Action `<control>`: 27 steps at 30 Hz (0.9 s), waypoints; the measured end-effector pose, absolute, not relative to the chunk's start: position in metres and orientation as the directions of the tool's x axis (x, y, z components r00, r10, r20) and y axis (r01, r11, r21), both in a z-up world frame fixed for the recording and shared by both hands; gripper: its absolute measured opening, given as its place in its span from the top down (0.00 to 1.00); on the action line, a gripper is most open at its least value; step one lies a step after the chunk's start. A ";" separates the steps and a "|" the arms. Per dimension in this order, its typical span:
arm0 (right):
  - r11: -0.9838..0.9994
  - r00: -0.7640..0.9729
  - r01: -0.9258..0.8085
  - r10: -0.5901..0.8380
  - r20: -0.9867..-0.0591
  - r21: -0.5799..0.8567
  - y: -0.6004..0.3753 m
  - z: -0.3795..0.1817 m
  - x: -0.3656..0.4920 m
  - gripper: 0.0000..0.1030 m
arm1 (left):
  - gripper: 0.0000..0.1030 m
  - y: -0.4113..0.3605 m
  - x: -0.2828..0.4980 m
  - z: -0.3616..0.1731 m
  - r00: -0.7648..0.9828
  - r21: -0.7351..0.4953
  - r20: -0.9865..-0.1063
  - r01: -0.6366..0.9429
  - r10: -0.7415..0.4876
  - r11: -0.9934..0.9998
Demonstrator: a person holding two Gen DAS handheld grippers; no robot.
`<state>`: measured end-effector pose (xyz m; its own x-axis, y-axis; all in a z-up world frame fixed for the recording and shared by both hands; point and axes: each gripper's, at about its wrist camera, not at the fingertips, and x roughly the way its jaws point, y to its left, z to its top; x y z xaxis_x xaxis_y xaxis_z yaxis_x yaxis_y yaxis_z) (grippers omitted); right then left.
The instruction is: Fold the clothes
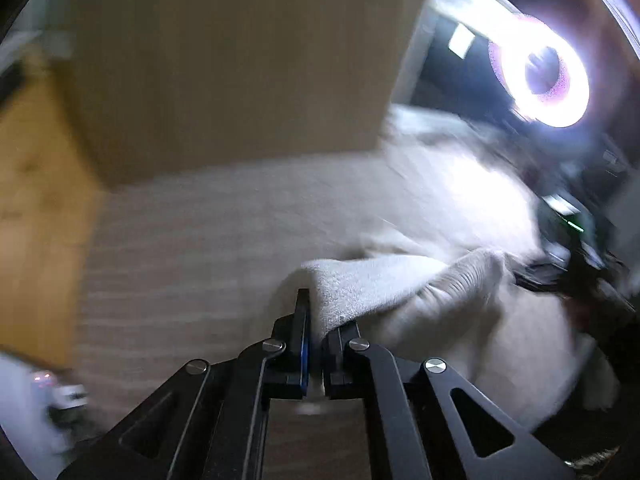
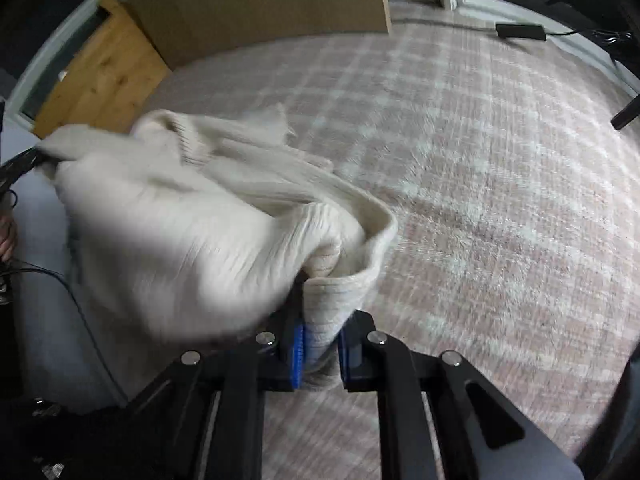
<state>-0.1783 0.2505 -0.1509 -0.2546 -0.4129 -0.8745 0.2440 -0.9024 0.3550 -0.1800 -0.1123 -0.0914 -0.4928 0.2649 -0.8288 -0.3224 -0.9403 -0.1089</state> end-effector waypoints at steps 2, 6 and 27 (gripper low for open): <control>-0.896 -0.258 0.236 -0.431 -0.865 0.376 0.259 -0.141 -0.167 0.87 | 0.95 -0.141 -0.171 -0.097 -0.495 -0.062 -0.851 -0.236 0.175 -0.970; -0.937 -0.175 0.231 -0.305 -0.936 0.262 0.265 -0.152 -0.150 0.63 | 0.92 -0.167 -0.158 -0.139 -0.374 0.044 -0.927 -0.155 0.018 -0.987; -0.899 -0.146 0.323 -0.358 -0.922 0.297 0.241 -0.170 -0.173 0.49 | 0.93 -0.034 -0.160 -0.184 -0.152 -0.223 -0.934 -0.458 0.323 -0.861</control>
